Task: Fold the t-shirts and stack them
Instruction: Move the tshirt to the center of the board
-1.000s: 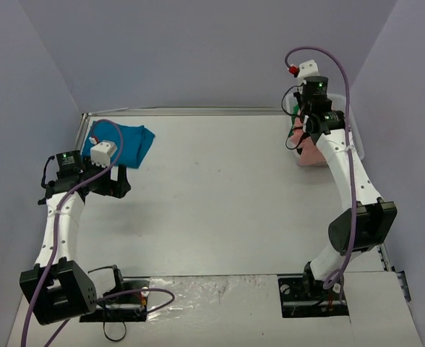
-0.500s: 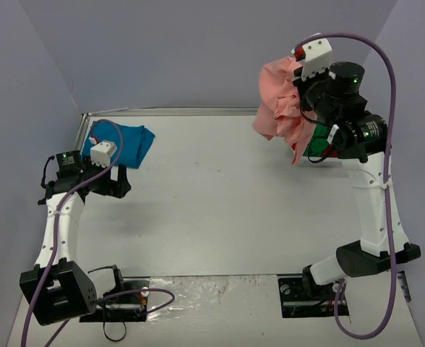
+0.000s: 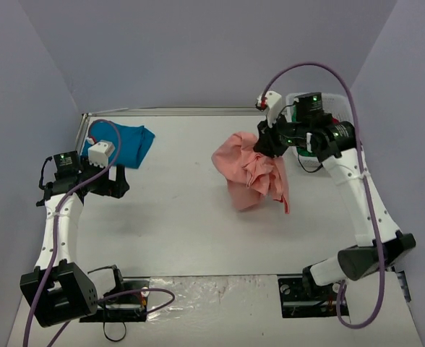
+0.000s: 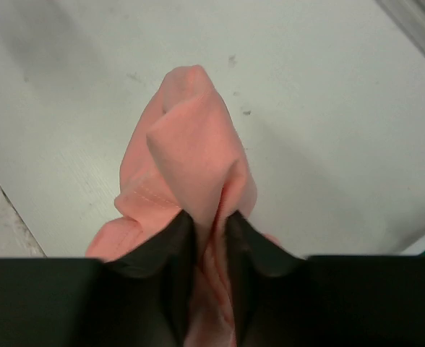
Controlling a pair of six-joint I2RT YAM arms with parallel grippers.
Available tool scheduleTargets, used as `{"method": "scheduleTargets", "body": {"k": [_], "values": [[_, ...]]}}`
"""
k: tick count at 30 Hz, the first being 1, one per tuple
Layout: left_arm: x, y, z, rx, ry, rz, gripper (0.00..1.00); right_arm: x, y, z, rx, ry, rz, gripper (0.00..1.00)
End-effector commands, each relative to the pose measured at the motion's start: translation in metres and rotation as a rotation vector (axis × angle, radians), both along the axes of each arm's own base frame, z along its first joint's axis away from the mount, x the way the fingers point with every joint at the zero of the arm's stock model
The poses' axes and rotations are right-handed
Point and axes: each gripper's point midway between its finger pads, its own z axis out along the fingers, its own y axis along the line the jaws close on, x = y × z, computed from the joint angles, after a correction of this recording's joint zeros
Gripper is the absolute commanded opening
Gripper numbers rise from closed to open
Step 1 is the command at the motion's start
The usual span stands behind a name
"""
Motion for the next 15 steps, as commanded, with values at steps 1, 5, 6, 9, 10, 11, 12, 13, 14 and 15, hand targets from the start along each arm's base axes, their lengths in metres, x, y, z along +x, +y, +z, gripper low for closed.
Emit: {"method": "scheduleTargets", "body": {"k": [1,5,6,9,10,11,12,13,14,15], "values": [[0.0,-0.003,0.008,-0.013,-0.025,-0.017,0.94,0.009,0.029,-0.051,-0.031,0.111,0.132,0.27],[-0.001,-0.002,0.009,-0.011,-0.027,-0.014,0.94,0.035,0.043,-0.093,-0.174,0.122,0.087,0.89],[-0.002,-0.003,0.009,-0.011,-0.029,-0.017,0.94,0.041,0.042,-0.099,-0.189,0.12,0.062,0.89],[-0.002,-0.001,0.009,-0.002,-0.027,-0.011,0.94,0.053,0.031,-0.112,-0.249,0.111,0.007,0.9],[-0.001,0.0,0.009,0.004,-0.023,-0.005,0.94,0.052,0.028,-0.11,-0.255,0.102,-0.004,0.9],[-0.001,0.001,0.006,0.004,-0.006,-0.001,0.94,0.048,0.027,-0.113,-0.257,0.109,-0.002,0.9],[-0.001,0.001,0.006,0.002,-0.001,-0.003,0.94,0.042,0.025,-0.105,-0.248,0.094,-0.002,0.9],[-0.001,0.0,0.005,-0.007,0.004,-0.008,0.94,0.036,0.024,-0.103,-0.244,0.096,0.002,0.9],[-0.001,-0.003,0.004,-0.02,0.01,-0.021,0.94,0.023,0.02,-0.1,-0.242,0.101,0.012,0.9],[-0.001,-0.003,0.003,-0.018,0.011,-0.023,0.94,0.015,0.018,-0.102,-0.248,0.111,0.024,0.9]]}}
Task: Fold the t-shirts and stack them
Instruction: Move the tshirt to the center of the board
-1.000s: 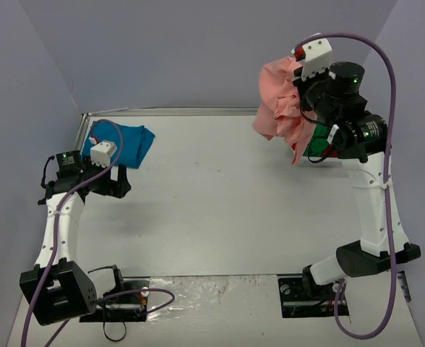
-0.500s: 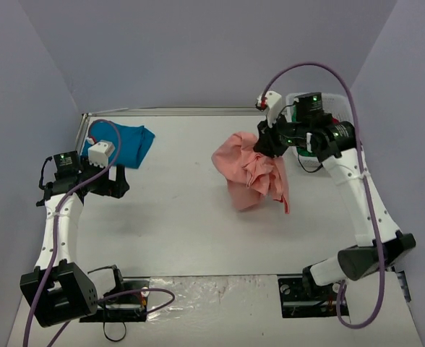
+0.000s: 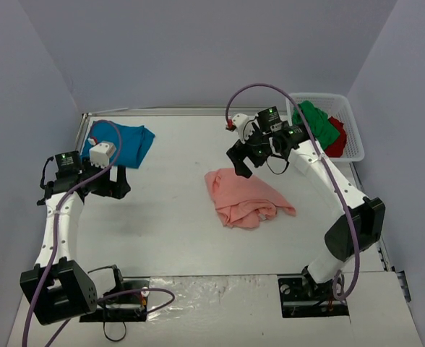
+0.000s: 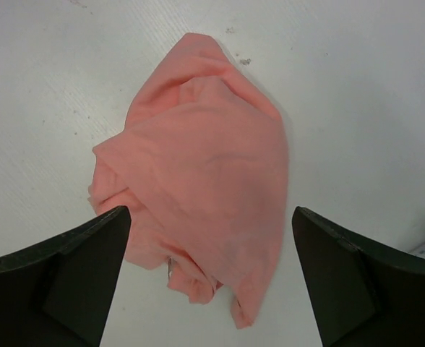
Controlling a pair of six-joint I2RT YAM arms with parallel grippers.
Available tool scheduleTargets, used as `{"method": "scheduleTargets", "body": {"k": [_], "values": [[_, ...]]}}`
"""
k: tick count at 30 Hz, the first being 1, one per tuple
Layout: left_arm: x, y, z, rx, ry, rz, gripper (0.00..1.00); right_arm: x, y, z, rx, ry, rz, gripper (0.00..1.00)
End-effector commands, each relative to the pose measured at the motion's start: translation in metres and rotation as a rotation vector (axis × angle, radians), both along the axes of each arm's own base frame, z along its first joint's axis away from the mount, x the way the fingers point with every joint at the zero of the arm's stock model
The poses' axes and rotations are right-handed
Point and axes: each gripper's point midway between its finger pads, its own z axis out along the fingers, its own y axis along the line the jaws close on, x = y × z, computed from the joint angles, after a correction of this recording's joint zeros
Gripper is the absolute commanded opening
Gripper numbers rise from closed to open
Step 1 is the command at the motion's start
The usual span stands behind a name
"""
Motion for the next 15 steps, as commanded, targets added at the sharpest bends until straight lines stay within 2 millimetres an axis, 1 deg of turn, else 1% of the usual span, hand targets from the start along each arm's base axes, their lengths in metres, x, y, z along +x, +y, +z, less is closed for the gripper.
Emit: {"method": "scheduleTargets", "body": {"k": [1,2,3,5,6,7,8,9,10,11,12,13,15], "values": [[0.001,-0.004,0.008,-0.017,-0.014,-0.028,0.94,-0.029,-0.017,0.031,-0.003,-0.071,0.013,0.9],[0.001,-0.005,0.009,-0.02,-0.017,-0.031,0.94,-0.037,-0.022,0.02,-0.032,-0.049,0.015,0.9],[0.001,-0.006,0.01,-0.022,-0.021,-0.033,0.94,-0.048,-0.025,0.02,-0.045,-0.045,0.02,0.88],[0.001,-0.01,0.011,-0.03,-0.022,-0.048,0.94,-0.058,-0.031,0.01,-0.094,-0.039,0.014,0.8],[0.001,-0.012,0.01,-0.032,-0.02,-0.053,0.94,-0.067,-0.034,-0.002,-0.125,-0.022,0.017,0.75],[0.002,-0.012,0.008,-0.033,-0.014,-0.055,0.94,-0.074,-0.03,-0.008,-0.144,-0.013,0.038,0.69],[0.002,-0.012,0.007,-0.034,-0.011,-0.052,0.94,-0.078,-0.028,-0.015,-0.157,0.0,0.052,0.67],[0.003,-0.011,0.006,-0.031,-0.007,-0.045,0.94,-0.08,-0.028,-0.027,-0.181,0.026,0.057,0.64],[0.004,-0.009,0.004,-0.028,0.0,-0.037,0.94,-0.085,-0.021,-0.033,-0.194,0.038,0.082,0.56],[0.004,-0.008,0.002,-0.021,0.005,-0.031,0.94,-0.087,-0.017,-0.039,-0.21,0.051,0.097,0.55],[0.005,-0.007,0.001,-0.021,0.009,-0.028,0.94,-0.086,-0.016,-0.05,-0.256,0.065,0.098,0.55],[0.005,-0.006,-0.001,-0.02,0.014,-0.028,0.94,-0.092,-0.007,-0.056,-0.275,0.068,0.133,0.56],[0.004,-0.006,-0.002,-0.017,0.021,-0.029,0.94,-0.096,0.0,-0.068,-0.306,0.092,0.165,0.57]]}}
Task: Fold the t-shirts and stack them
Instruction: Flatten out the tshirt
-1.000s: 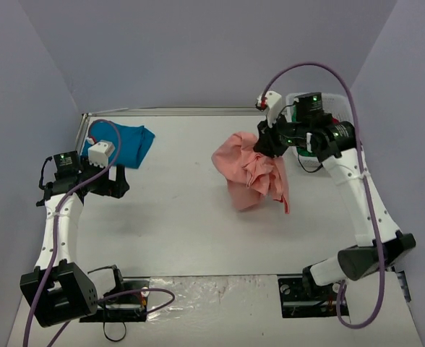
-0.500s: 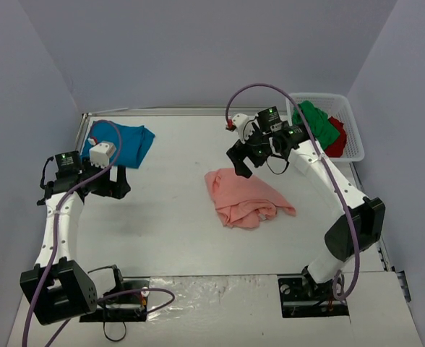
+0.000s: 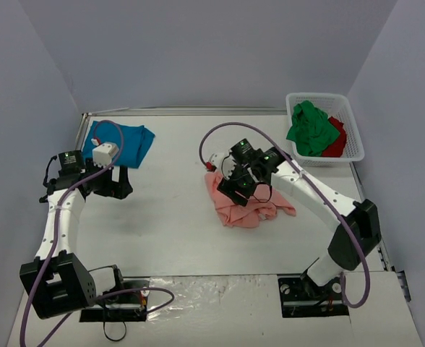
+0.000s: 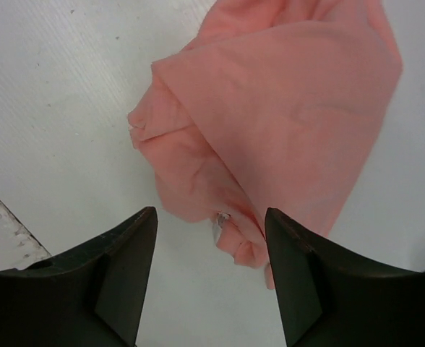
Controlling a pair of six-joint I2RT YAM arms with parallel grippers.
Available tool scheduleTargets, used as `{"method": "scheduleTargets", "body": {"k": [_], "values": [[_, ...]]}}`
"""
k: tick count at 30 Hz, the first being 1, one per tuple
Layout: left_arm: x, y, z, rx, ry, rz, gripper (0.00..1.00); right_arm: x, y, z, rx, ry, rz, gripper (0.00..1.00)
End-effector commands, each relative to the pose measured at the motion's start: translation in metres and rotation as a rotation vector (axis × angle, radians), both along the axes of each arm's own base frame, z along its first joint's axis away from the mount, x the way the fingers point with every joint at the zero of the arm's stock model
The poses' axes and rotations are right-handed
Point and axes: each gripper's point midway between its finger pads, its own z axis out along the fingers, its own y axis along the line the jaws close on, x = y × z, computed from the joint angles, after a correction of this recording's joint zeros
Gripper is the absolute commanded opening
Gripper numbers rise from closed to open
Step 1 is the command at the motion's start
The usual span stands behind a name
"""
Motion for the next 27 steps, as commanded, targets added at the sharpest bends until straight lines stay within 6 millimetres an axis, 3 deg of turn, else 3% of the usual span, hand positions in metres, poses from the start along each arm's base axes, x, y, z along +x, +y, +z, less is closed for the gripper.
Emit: {"method": "scheduleTargets", "body": {"k": [1,9,15,26,27], "values": [[0.004,0.001,0.009,0.01,-0.026,-0.005,0.94,-0.011,0.003,-0.025,-0.104,0.044,0.042,0.55],[0.003,0.009,0.007,0.019,-0.022,0.017,0.94,-0.036,0.035,-0.069,-0.194,0.142,0.167,0.5],[0.003,0.009,0.007,0.014,-0.02,0.018,0.94,-0.042,0.039,-0.091,-0.248,0.178,0.199,0.51],[0.003,0.008,0.004,0.008,-0.014,0.008,0.94,-0.014,0.044,-0.11,-0.328,0.118,0.144,0.57],[0.003,0.008,0.004,0.006,-0.013,0.007,0.94,-0.012,0.044,-0.111,-0.338,0.111,0.14,0.51]]}}
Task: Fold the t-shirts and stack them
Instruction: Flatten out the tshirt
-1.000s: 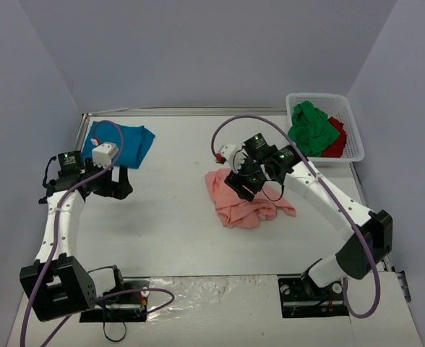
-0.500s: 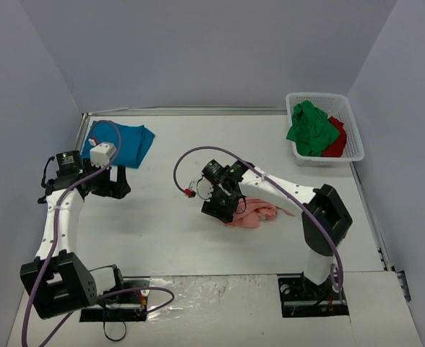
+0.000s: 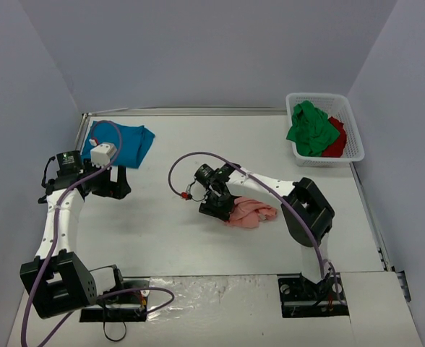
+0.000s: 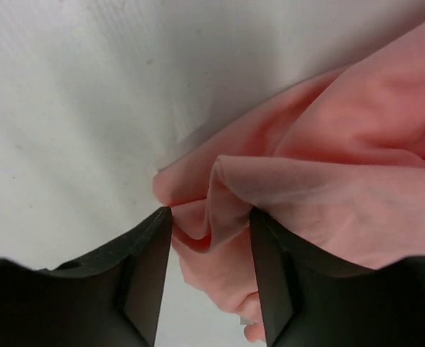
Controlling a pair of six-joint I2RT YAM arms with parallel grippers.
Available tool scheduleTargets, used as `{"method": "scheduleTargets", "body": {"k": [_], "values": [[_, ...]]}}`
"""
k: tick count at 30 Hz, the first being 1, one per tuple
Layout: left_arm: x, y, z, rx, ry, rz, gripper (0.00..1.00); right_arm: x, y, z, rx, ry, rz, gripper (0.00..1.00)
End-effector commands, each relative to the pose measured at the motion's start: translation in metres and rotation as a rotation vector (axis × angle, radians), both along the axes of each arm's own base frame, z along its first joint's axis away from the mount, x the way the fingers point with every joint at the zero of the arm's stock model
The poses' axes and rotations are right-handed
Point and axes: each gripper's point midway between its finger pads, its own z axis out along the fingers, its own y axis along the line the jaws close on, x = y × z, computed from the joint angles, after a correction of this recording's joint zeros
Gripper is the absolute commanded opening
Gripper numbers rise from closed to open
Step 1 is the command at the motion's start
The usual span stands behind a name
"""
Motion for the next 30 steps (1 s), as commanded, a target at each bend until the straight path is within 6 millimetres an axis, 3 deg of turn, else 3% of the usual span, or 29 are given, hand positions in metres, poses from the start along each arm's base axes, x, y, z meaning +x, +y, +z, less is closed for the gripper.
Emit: {"method": "scheduleTargets", "body": {"k": [1,2,3,4,7,11,12,17,18,19,21,25,30], "values": [[0.002,0.0,0.008,0.001,-0.025,-0.016,0.94,0.017,0.004,0.007,-0.028,-0.067,-0.017,0.41],[0.002,0.0,0.008,0.003,-0.027,-0.017,0.94,0.02,0.005,0.004,-0.032,-0.075,-0.025,0.29],[0.002,0.0,0.008,0.003,-0.027,-0.017,0.94,0.022,0.004,0.005,-0.035,-0.08,-0.031,0.07],[0.002,0.0,0.009,0.001,-0.03,-0.016,0.94,0.026,0.004,0.008,-0.038,-0.098,-0.038,0.0],[0.002,-0.002,0.01,-0.004,-0.032,-0.024,0.94,0.03,0.005,0.02,-0.017,-0.128,-0.053,0.0],[0.002,-0.003,0.01,-0.012,-0.029,-0.028,0.94,0.056,-0.006,0.072,0.028,-0.286,-0.114,0.0],[0.002,-0.004,0.01,-0.013,-0.028,-0.029,0.95,0.067,-0.017,0.083,0.042,-0.31,-0.156,0.0],[0.002,-0.011,0.02,-0.002,-0.049,-0.052,0.94,0.121,-0.064,0.177,0.231,-0.476,-0.327,0.0],[0.002,-0.011,0.022,0.0,-0.053,-0.052,0.94,0.133,-0.087,0.186,0.24,-0.496,-0.387,0.0],[0.002,-0.012,0.023,0.004,-0.059,-0.053,0.94,0.138,-0.096,0.198,0.26,-0.521,-0.412,0.0],[0.001,-0.013,0.029,0.006,-0.073,-0.058,0.94,0.152,-0.119,0.213,0.28,-0.572,-0.487,0.0],[0.001,-0.023,0.036,0.023,-0.087,-0.102,0.94,0.169,-0.144,0.221,0.293,-0.653,-0.603,0.0],[-0.005,-0.064,0.034,0.059,-0.061,-0.298,0.94,0.181,-0.165,0.222,0.278,-0.718,-0.691,0.0]]}}
